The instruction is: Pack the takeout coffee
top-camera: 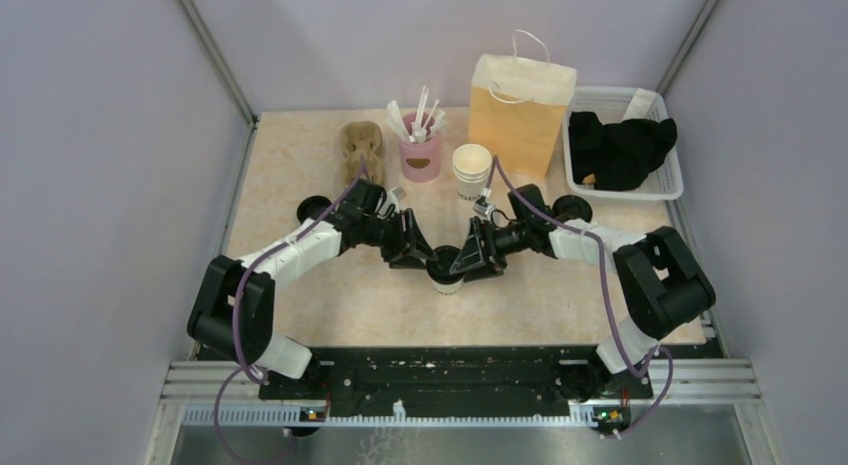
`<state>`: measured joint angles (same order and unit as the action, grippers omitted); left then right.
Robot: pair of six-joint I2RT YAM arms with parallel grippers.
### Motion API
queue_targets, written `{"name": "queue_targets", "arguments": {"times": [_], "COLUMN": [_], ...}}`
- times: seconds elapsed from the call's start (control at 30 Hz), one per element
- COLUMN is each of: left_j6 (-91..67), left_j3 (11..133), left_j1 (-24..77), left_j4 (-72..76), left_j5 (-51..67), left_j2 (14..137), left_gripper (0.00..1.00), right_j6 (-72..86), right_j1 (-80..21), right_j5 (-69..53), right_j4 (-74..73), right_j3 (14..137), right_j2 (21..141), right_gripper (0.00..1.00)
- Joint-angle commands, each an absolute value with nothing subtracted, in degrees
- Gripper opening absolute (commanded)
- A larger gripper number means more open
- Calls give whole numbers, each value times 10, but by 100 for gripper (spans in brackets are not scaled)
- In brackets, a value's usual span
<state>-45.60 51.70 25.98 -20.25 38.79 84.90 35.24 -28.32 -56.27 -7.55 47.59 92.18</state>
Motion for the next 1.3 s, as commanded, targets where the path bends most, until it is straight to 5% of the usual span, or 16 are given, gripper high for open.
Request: {"name": "queue_targets", "arguments": {"times": [0.0,0.57,1.0,1.27], "left_j6": [-430,-442,-449,-454], "left_j3": [482,384,355,335], "left_j1": [263,263,262,263], "left_j4": [-212,-187,-181,-174], "left_j5": [337,282,265,254], "left_j2": [853,848,813,802], "left_gripper": [52,49,50,50], "right_j6": [337,290,259,272], "right_j1": [-289,-259,-289,-290], "right_j5": [-536,-395,-193,-134], "right_j4": [-5,77,-94,-109], "right_j3": [417,328,372,372], "right_j2": [949,1060,1007,1015], "right_gripper": [68,59,53,35]}}
